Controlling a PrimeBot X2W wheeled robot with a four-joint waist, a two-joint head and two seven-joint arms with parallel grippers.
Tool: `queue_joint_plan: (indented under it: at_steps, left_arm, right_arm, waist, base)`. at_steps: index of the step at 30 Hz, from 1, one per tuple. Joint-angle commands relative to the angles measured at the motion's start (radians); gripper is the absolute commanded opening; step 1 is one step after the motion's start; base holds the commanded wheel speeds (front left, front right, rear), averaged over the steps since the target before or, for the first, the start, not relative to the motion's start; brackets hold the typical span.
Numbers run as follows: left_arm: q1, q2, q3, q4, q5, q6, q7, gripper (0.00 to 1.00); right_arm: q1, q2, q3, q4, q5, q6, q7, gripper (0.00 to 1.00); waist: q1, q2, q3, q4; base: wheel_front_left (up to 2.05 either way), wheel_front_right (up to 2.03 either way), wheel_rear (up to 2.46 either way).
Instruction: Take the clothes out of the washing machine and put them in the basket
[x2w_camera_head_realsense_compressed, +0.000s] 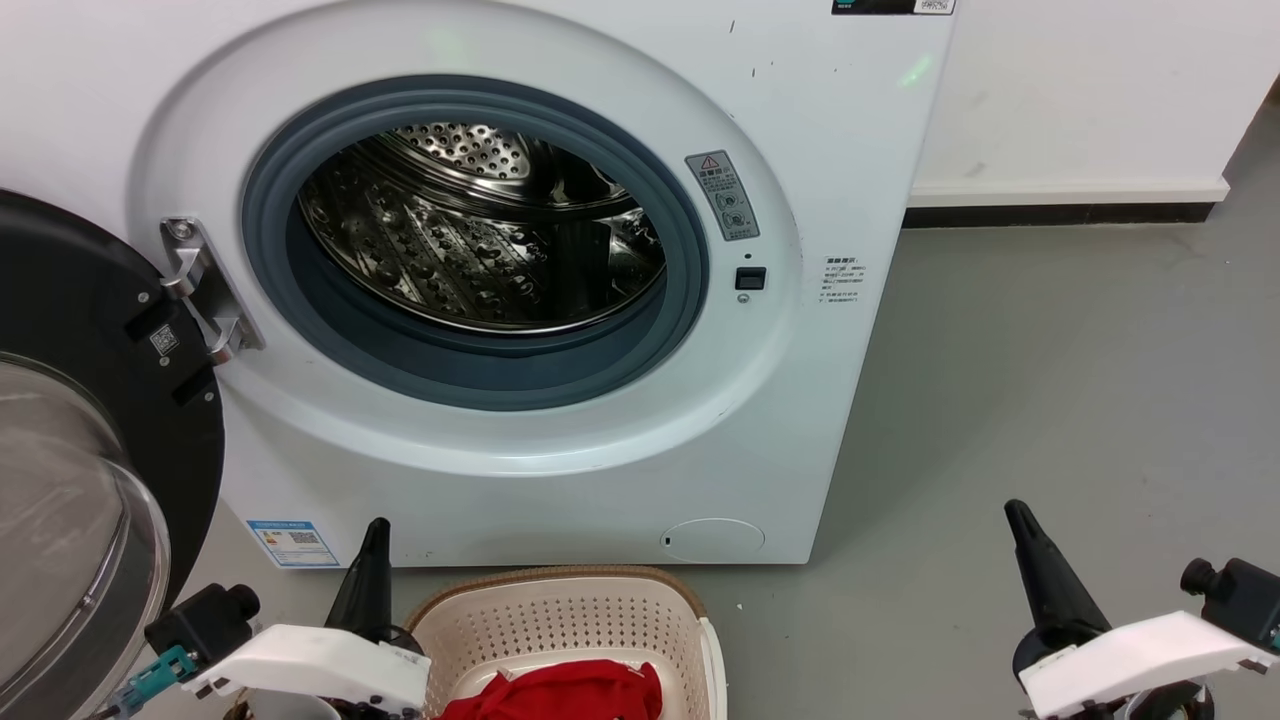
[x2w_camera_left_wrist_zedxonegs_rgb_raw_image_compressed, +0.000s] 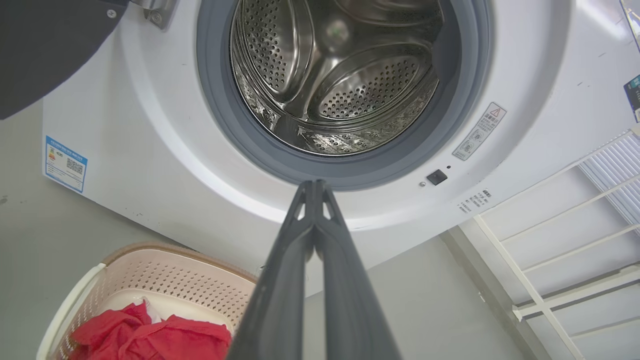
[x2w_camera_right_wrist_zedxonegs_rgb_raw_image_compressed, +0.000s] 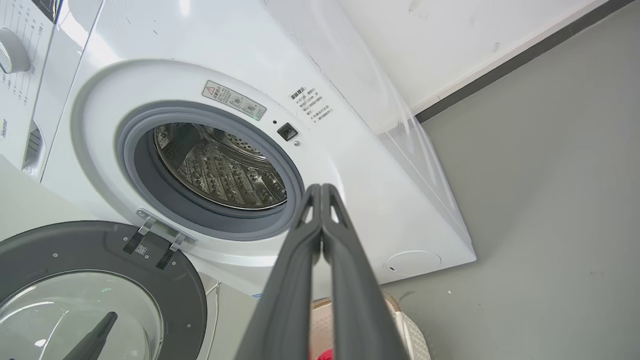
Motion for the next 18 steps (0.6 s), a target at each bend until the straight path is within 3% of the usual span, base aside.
queue_joint_plan:
  at_steps: [1, 18]
  left_arm:
    - [-0.035, -0.002, 0.012, -0.006, -0.041, -0.01, 0.006, 0.0]
    - [-0.055, -0.009, 0.042, 0.025, -0.239, -0.036, 0.041, 0.0]
  right_arm:
    - [-0.037, -0.007, -0.004, 0.0, 0.045, 0.0, -0.002, 0.0]
    - [-0.072, -0.01, -0.019, 0.05, 0.257, 0.0, 0.004, 0.0]
  waist:
    - [0.0, 0.0, 0.001, 0.0]
    - [0.0, 0.0, 0.005, -0.002]
  base:
    - [0.0, 0.0, 0.0]
    - [0.0, 0.0, 0.0]
